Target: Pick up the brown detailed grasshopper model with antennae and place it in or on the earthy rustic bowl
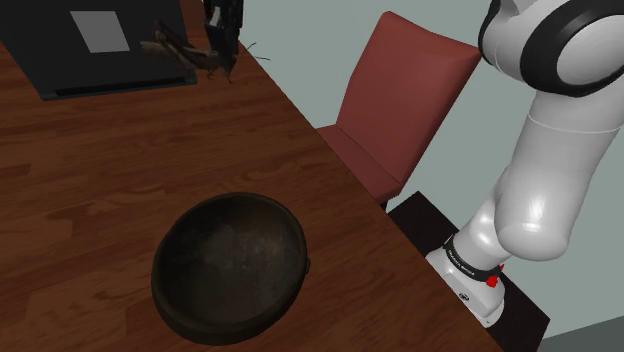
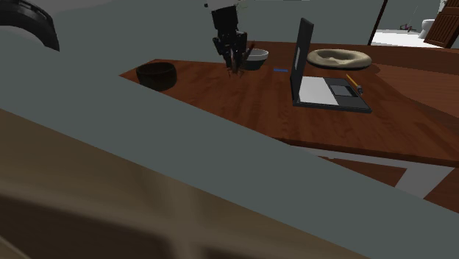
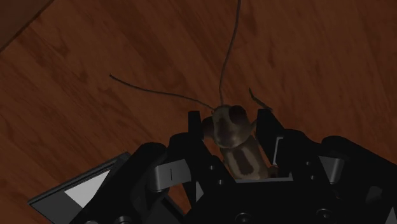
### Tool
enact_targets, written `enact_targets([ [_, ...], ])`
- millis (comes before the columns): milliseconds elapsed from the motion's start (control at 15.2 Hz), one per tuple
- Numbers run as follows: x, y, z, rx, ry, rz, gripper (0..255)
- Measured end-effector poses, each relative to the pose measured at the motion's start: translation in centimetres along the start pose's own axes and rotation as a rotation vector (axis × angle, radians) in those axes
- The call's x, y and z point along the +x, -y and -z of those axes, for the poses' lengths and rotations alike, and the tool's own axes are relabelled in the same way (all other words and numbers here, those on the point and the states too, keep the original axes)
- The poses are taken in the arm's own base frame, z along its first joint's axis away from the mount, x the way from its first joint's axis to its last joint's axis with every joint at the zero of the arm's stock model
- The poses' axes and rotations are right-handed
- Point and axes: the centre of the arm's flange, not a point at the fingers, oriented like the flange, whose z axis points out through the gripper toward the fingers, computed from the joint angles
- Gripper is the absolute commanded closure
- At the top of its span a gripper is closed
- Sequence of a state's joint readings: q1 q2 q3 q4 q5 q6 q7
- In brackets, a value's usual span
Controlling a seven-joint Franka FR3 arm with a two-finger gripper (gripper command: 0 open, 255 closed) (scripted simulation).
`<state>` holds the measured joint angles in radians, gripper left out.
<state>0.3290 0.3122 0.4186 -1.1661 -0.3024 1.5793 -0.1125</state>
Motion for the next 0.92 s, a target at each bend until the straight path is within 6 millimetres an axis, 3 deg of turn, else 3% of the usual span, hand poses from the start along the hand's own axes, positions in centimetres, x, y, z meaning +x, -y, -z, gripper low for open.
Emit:
enact_targets([
  [594, 0.4, -0.8, 4.4, 0.000, 0.000, 0.000, 255],
  [726, 0.1, 0.4, 5.1, 0.000, 0.000, 0.000, 255],
  [924, -1.3, 3.8, 6.3, 0.001, 0.000, 0.001, 255],
])
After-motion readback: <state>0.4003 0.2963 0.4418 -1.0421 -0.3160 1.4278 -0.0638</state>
